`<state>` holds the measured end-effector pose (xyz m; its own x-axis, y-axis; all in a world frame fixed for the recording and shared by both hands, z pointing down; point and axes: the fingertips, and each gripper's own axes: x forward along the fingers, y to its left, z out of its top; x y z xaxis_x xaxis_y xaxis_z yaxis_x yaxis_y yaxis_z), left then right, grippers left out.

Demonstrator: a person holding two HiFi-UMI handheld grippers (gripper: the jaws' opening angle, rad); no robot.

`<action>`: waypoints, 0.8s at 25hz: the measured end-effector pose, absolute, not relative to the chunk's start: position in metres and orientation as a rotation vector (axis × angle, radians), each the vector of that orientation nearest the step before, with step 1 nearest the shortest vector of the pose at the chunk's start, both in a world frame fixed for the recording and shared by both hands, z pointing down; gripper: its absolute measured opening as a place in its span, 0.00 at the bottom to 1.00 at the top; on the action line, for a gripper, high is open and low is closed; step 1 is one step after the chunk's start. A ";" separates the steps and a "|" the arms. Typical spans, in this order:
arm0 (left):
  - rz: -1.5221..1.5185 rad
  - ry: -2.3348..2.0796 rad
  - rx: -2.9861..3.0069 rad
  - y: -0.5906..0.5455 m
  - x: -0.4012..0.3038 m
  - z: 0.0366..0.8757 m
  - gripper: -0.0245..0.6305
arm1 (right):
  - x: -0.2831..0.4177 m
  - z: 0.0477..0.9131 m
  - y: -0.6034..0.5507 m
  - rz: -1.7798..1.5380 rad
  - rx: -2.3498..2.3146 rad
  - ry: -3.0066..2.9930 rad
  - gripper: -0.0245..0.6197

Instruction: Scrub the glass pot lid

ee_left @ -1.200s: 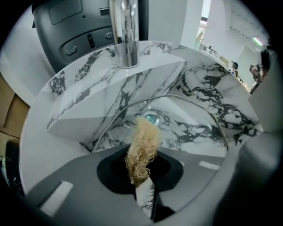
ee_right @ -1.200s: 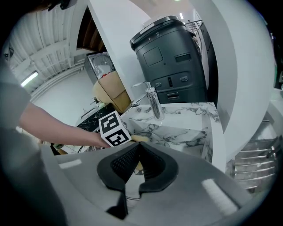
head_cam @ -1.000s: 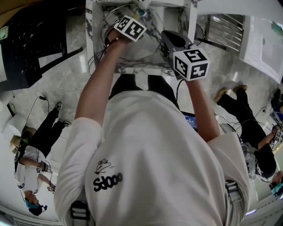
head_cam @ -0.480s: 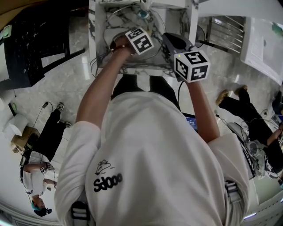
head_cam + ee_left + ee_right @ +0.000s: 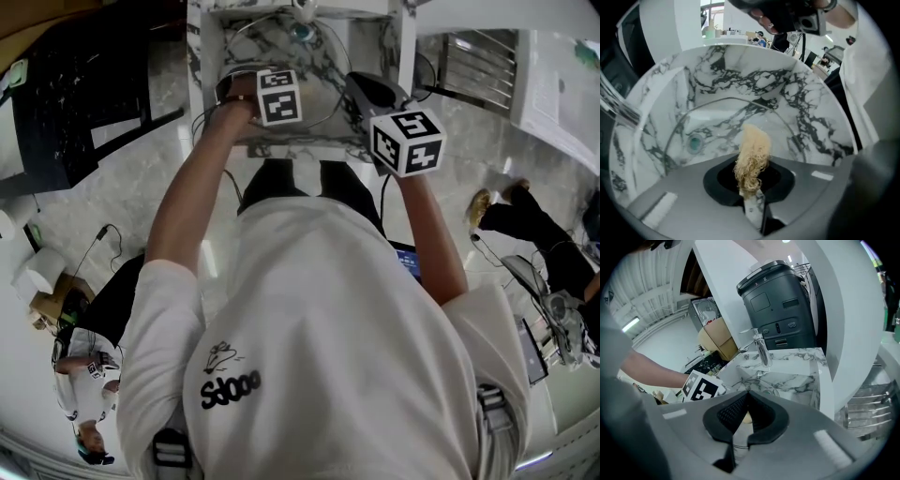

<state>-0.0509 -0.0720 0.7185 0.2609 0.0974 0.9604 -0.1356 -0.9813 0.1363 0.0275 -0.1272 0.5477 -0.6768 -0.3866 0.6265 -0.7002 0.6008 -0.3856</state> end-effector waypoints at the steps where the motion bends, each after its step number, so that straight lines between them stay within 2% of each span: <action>1: 1.833 -0.122 2.382 -0.089 -0.059 0.715 0.10 | 0.028 0.548 -0.127 0.862 0.865 -2.343 0.04; 6: 1.976 -0.552 2.511 -0.167 -0.094 0.688 0.10 | 0.033 0.548 -0.119 0.877 0.880 -2.335 0.04; 10: 2.236 -0.740 2.501 -0.209 -0.115 0.681 0.10 | 0.038 0.549 -0.112 0.892 0.899 -2.327 0.04; 15: 2.475 -0.771 2.531 -0.234 -0.122 0.687 0.10 | 0.046 0.553 -0.103 0.911 0.926 -2.313 0.04; 20: 2.610 -0.585 2.639 -0.231 -0.111 0.700 0.10 | 0.051 0.557 -0.098 0.936 0.943 -2.290 0.04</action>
